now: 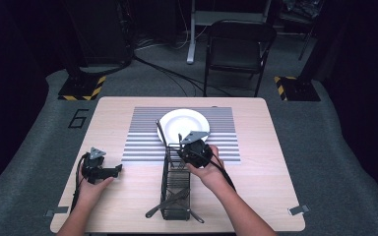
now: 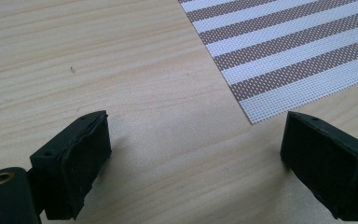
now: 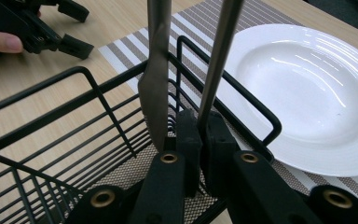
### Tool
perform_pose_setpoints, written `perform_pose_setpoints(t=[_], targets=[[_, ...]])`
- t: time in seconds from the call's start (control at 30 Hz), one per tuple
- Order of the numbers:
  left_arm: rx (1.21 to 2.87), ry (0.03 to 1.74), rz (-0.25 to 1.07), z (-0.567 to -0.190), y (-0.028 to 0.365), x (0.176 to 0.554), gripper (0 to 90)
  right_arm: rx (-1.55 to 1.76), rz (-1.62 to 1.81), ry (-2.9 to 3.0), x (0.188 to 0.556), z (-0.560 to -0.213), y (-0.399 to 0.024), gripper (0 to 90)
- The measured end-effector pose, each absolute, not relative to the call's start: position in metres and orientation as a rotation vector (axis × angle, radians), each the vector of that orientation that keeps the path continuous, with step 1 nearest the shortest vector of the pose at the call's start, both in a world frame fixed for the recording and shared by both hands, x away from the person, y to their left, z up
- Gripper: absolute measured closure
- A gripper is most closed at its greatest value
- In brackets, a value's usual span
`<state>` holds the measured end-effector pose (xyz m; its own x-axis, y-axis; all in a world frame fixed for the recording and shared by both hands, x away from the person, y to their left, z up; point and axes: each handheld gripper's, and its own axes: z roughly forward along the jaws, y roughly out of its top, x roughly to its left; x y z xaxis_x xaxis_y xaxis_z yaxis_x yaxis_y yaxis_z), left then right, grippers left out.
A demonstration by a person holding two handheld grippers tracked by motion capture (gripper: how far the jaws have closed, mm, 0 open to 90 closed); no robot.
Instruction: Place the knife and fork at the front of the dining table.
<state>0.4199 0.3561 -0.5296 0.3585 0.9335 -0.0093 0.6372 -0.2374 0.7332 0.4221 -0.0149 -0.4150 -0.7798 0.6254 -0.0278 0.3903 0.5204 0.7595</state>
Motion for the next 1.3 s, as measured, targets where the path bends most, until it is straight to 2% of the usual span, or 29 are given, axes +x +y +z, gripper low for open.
perform_pose_setpoints(t=[1.3], targets=[[1.963,1.357,0.590,-0.530,0.356,0.420,8.2,0.820,1.279,2.582,0.413,-0.327,-0.028,87.0]])
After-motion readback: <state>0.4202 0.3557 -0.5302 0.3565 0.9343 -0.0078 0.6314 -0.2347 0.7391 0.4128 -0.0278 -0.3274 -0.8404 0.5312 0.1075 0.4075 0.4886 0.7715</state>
